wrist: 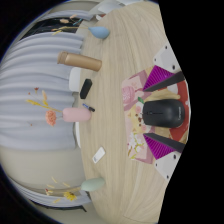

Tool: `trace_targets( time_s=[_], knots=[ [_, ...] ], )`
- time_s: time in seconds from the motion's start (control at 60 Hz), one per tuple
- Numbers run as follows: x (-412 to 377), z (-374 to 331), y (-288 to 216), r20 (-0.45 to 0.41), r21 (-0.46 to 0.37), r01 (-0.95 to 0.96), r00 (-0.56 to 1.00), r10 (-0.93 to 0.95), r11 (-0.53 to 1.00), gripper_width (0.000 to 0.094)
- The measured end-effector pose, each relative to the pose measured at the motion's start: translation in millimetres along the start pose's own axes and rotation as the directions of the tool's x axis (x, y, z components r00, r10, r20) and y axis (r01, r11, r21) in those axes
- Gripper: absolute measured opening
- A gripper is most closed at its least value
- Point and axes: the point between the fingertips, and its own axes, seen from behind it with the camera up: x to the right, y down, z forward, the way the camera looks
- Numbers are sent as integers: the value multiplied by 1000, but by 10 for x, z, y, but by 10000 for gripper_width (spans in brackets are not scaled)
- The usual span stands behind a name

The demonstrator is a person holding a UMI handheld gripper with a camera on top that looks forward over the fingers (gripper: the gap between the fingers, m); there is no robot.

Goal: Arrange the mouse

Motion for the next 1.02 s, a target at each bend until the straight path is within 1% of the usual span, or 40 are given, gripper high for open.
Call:
trace_targets(
  time_s=[0.067,0.167,0.267,0.4,0.533,0.633,0.783,0.917,1.017],
  knots=[
    [-11,-210,-107,5,23,-11,1000,11,1000,854],
    [-40,-664,-198,-14,46,-4,1000,5,999,856],
    [-185,-1202,-171,7,63,-27,1000,26,998,855],
    [-349,-1871,120,23,44,-32,999,31,999,852],
    [-406,-2336,504,-1,16,4,1000,-4,1000,847],
    [-424,-2507,761,-28,-3,29,999,-29,1000,848],
    [-509,-2583,1034,-23,-38,1,1000,-1,999,847],
    [-521,-2569,1072,-35,-38,-25,999,24,999,849],
    [-580,-2542,1050,-24,-44,-58,998,57,997,849]
  ],
)
